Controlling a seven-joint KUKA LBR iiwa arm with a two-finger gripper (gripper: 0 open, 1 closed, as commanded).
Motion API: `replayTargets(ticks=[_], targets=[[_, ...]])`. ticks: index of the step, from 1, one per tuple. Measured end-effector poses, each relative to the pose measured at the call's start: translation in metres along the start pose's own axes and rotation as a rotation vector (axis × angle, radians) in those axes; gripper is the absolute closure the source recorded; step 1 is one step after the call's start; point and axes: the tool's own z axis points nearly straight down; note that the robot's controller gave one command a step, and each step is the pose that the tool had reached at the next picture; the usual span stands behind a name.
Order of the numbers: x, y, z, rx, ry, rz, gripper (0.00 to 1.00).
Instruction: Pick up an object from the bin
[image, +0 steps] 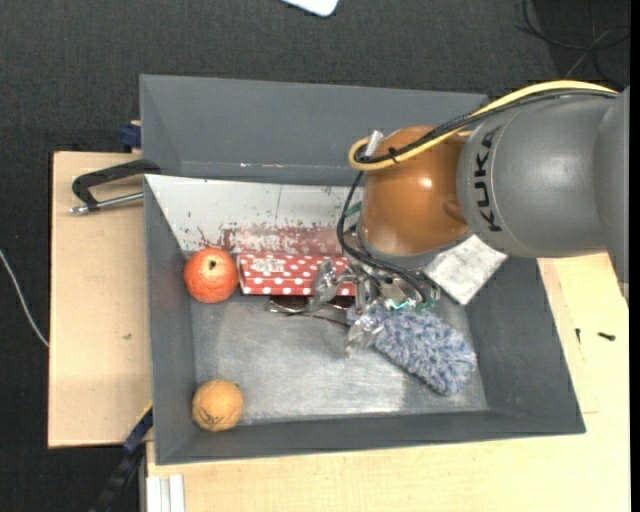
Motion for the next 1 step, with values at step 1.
replayTargets(ticks=[1], targets=[[0.0072,-0.0597,0.0058,0.008,-0.024,0.215,0.00]])
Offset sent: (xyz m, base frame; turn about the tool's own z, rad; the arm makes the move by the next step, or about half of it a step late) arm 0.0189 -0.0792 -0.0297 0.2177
